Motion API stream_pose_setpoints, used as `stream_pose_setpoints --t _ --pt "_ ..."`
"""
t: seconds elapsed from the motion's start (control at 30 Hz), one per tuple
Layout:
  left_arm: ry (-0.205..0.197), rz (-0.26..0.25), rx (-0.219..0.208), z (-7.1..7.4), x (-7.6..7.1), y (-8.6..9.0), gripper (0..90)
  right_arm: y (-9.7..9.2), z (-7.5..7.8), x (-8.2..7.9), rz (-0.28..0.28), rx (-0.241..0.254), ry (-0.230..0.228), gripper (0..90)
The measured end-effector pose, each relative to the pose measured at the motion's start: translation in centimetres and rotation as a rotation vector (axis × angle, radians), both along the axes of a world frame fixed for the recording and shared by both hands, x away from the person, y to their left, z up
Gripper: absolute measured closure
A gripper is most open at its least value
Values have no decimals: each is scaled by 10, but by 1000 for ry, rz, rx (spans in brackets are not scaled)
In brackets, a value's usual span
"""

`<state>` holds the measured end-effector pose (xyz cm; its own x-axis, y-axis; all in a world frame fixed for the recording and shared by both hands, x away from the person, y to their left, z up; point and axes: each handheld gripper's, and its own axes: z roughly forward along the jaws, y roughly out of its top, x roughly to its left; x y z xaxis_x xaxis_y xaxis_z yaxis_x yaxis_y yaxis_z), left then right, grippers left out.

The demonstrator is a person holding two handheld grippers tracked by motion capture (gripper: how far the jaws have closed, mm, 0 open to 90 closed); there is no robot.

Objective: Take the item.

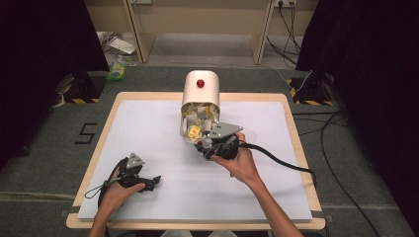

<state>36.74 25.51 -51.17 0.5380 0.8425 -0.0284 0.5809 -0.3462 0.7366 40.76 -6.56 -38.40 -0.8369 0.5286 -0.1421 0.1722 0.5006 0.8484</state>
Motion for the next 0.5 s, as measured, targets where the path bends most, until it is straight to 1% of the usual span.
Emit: stream_pose_setpoints --t 0.13,0.17,0.27,0.37,0.5 --pt "0 0 1 0 0 0 0 -3 5 2 -13 34 -19 437" --pt "0 0 1 0 0 0 0 -3 5 2 -13 34 -19 437" --pt "0 0 1 0 0 0 0 -6 11 7 -49 58 -43 438" --pt "0 0 2 0 0 0 0 -8 13 14 -93 61 -60 446" --pt "0 1 -1 0 0 0 0 -7 12 25 -129 49 -70 453"
